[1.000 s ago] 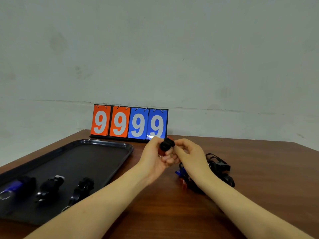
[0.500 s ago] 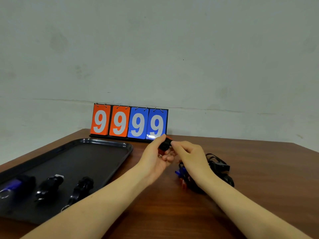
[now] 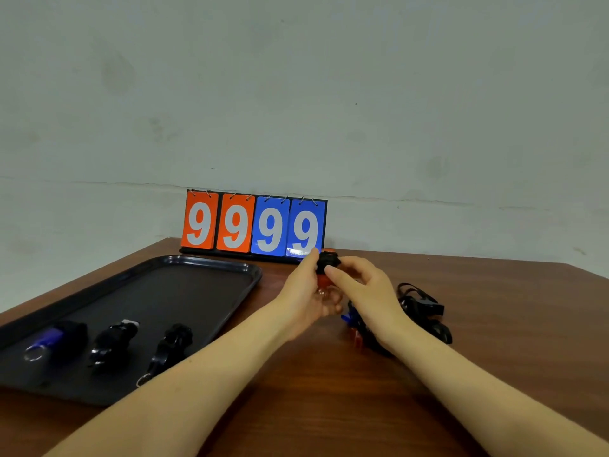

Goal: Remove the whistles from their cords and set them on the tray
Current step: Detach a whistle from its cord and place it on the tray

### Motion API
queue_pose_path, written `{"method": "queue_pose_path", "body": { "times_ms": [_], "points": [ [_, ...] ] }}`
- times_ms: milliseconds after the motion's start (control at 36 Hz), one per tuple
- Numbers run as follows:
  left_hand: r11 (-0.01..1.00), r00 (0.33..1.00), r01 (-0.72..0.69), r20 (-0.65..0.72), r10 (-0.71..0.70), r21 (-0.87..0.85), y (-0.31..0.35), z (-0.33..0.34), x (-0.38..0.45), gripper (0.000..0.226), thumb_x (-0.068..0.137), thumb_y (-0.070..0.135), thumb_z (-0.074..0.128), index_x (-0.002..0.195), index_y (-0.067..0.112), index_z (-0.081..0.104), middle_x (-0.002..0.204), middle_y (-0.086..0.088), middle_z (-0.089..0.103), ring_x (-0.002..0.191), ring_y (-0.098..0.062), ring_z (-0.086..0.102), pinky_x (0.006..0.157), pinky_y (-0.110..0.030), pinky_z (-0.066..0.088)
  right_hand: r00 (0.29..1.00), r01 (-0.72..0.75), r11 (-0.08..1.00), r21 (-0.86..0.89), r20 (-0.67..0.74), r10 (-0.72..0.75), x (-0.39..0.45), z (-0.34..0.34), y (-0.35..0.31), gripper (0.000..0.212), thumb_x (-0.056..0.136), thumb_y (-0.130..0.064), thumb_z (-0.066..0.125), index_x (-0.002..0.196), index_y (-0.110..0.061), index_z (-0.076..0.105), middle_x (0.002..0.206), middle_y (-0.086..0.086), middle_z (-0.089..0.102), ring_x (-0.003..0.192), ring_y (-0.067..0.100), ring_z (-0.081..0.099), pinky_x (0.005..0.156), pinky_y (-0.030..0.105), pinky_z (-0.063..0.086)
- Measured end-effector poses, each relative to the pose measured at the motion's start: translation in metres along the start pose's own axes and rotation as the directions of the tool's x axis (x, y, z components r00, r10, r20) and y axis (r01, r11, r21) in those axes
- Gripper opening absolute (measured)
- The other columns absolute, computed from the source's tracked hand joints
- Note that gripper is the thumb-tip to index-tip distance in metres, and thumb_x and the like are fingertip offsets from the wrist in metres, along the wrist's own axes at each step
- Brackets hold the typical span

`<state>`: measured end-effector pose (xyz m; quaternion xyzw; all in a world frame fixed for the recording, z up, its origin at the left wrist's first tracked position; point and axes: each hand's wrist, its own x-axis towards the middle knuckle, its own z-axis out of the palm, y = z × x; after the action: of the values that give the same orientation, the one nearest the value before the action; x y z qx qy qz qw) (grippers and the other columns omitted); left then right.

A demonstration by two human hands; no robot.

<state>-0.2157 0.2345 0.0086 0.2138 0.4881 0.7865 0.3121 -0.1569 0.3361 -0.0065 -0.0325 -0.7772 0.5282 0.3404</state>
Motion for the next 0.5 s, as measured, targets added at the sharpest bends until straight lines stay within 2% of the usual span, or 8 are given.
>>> {"method": "queue_pose_path", "body": {
  "times_ms": [56, 111, 167, 222, 278, 333, 417, 500],
  "points": [
    [0.983, 0.997, -0.054, -0.038, 0.062, 0.178, -0.003, -0.002, 0.001, 0.049, 0.101, 0.051, 0.029, 0.117, 0.018, 0.061, 0.092, -0.009, 0.062, 0.071, -0.015, 0.053, 0.063, -0.030, 0.050, 1.000, 0.005, 1.000, 0.002, -0.020, -0.005, -0.003, -0.003, -0.003, 0.017, 0.088, -0.031, 0.067, 0.103, -0.024, 0.069, 0.100, -0.004, 0.071, 0.100, 0.013, 0.065, 0.088, 0.030, 0.051],
    [0.926, 0.980, -0.135, -0.089, 0.177, 0.354, -0.004, -0.001, 0.001, 0.044, 0.102, 0.050, 0.027, 0.114, 0.021, 0.058, 0.091, -0.006, 0.060, 0.075, -0.015, 0.055, 0.062, -0.029, 0.051, 0.998, -0.007, 1.000, 0.018, -0.060, 0.009, -0.005, -0.005, -0.009, 0.017, 0.089, -0.027, 0.066, 0.104, -0.020, 0.069, 0.097, -0.003, 0.072, 0.096, 0.012, 0.065, 0.088, 0.029, 0.050],
    [0.887, 0.947, -0.165, -0.181, 0.264, 0.430, 0.000, 0.001, -0.003, 0.034, 0.102, 0.044, 0.032, 0.108, 0.019, 0.054, 0.097, -0.006, 0.060, 0.082, -0.017, 0.057, 0.069, -0.030, 0.051, 0.992, -0.041, 0.998, 0.046, -0.117, 0.046, -0.007, -0.008, -0.016, 0.019, 0.089, -0.025, 0.066, 0.106, -0.018, 0.068, 0.099, -0.001, 0.072, 0.097, 0.014, 0.066, 0.088, 0.030, 0.051],
    [0.856, 0.910, -0.183, -0.247, 0.334, 0.484, 0.009, 0.001, -0.013, 0.031, 0.102, 0.037, 0.036, 0.121, 0.017, 0.050, 0.105, -0.004, 0.059, 0.092, -0.018, 0.057, 0.080, -0.031, 0.051, 0.986, -0.088, 0.993, 0.073, -0.133, 0.097, -0.010, -0.008, -0.029, 0.019, 0.088, -0.023, 0.066, 0.106, -0.018, 0.068, 0.099, 0.000, 0.072, 0.094, 0.014, 0.067, 0.089, 0.032, 0.054],
    [0.786, 0.890, -0.206, -0.222, 0.397, 0.582, 0.019, 0.001, -0.021, 0.035, 0.102, 0.030, 0.038, 0.133, 0.018, 0.046, 0.122, -0.004, 0.056, 0.110, -0.020, 0.055, 0.096, -0.038, 0.049, 0.985, -0.140, 0.983, 0.121, -0.086, 0.151, -0.012, -0.008, -0.038, 0.018, 0.088, -0.018, 0.067, 0.105, -0.013, 0.069, 0.096, 0.004, 0.073, 0.088, 0.016, 0.069, 0.090, 0.036, 0.055],
    [0.705, 0.876, -0.234, -0.169, 0.451, 0.669, 0.034, -0.002, -0.035, 0.035, 0.101, 0.024, 0.040, 0.135, 0.020, 0.046, 0.130, -0.003, 0.053, 0.116, -0.019, 0.052, 0.101, -0.038, 0.046, 0.983, -0.181, 0.971, 0.159, 0.001, 0.183, -0.017, -0.003, -0.047, 0.016, 0.088, -0.015, 0.067, 0.102, -0.010, 0.070, 0.089, 0.004, 0.073, 0.082, 0.017, 0.068, 0.092, 0.040, 0.055],
    [0.528, 0.853, -0.263, -0.061, 0.518, 0.807, 0.055, -0.021, -0.068, 0.033, 0.100, 0.022, 0.043, 0.133, 0.022, 0.048, 0.109, 0.004, 0.056, 0.097, -0.010, 0.055, 0.083, -0.024, 0.046, 0.971, -0.222, 0.955, 0.197, 0.134, 0.198, -0.035, 0.011, -0.063, 0.016, 0.089, -0.014, 0.065, 0.104, -0.009, 0.069, 0.074, -0.004, 0.070, 0.073, 0.011, 0.064, 0.085, 0.036, 0.055],
    [0.305, 0.834, -0.184, -0.016, 0.552, 0.934, 0.071, -0.057, -0.099, 0.031, 0.099, 0.022, 0.047, 0.129, 0.023, 0.050, 0.097, 0.011, 0.052, 0.085, -0.002, 0.052, 0.069, -0.013, 0.038, 0.961, -0.231, 0.961, 0.153, 0.186, 0.202, -0.055, 0.027, -0.071, 0.035, 0.089, -0.017, 0.065, 0.123, -0.014, 0.059, 0.097, -0.001, 0.069, 0.082, 0.012, 0.064, 0.084, 0.033, 0.054]
  ]
}}
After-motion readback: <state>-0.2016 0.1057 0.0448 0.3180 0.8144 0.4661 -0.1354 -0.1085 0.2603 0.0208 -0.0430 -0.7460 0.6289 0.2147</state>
